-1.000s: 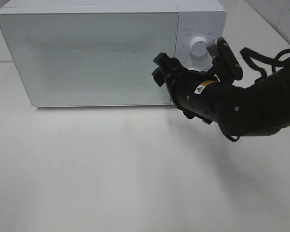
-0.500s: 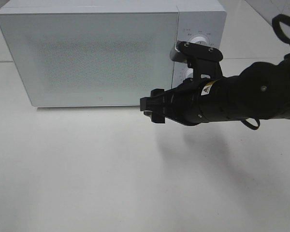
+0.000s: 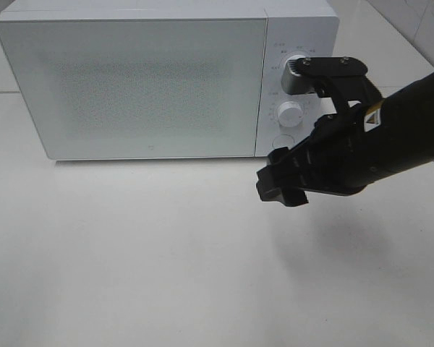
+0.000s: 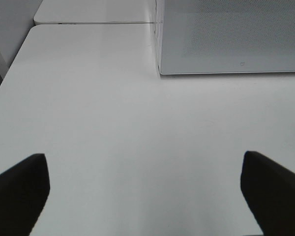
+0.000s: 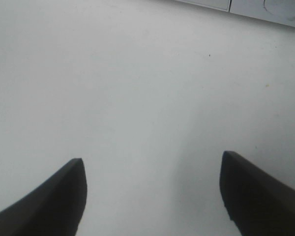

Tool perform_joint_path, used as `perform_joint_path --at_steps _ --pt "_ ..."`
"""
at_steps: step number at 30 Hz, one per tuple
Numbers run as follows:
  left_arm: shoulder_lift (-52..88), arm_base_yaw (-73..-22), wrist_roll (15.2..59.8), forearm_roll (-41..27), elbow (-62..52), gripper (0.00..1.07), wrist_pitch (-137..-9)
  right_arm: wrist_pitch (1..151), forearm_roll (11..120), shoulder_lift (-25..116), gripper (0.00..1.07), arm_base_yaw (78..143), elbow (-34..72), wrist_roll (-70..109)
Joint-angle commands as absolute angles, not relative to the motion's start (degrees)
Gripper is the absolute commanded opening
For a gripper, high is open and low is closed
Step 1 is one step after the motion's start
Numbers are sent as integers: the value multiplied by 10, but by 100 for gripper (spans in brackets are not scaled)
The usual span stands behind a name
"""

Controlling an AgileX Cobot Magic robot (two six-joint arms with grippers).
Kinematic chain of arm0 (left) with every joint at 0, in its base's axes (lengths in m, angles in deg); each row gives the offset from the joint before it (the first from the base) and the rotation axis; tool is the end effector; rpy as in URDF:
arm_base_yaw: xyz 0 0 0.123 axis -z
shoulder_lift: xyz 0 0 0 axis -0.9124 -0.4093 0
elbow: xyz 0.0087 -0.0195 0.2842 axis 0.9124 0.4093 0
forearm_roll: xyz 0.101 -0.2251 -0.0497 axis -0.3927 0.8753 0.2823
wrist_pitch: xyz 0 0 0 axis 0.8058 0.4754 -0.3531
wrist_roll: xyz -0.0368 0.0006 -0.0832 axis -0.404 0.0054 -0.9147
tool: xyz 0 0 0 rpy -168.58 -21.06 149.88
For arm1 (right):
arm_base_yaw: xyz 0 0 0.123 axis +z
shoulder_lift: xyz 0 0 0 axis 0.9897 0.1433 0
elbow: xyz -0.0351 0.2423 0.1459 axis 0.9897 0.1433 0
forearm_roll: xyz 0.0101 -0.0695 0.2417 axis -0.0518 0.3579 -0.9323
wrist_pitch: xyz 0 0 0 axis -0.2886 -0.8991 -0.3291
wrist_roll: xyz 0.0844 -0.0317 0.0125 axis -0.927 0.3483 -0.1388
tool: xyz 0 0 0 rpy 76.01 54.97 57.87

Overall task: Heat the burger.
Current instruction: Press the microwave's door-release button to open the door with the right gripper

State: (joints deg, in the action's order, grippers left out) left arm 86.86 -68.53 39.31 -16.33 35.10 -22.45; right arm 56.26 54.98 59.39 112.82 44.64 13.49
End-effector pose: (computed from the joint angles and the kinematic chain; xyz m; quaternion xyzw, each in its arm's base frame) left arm -0.0095 -0.0079 0.2821 0.0247 0.8502 -0.0077 0.5258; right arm 0.2334 0.1460 0.2104 -0.1689 0.9275 0.1429 0.3013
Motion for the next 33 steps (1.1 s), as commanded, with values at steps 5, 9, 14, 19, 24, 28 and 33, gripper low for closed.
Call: perform_joint_path --at_steps 5,9,14,19,24,28,33 --pt "877 -687 390 -162 352 98 -231 383 572 472 75 1124 445 137" --pt "877 -687 390 -162 352 98 -231 328 572 436 75 1124 445 137" --pt "877 -687 390 -162 352 98 -231 271 572 382 75 1124 445 137" --pt "877 -687 390 -162 352 98 -231 211 573 314 75 1124 445 138" --pt "877 -687 390 -162 352 98 -231 156 612 181 75 1124 449 135" --pt "877 -687 390 -162 352 98 -231 131 630 125 75 1120 449 125" --pt "877 -687 390 -162 352 98 -231 97 631 71 75 1074 449 126"
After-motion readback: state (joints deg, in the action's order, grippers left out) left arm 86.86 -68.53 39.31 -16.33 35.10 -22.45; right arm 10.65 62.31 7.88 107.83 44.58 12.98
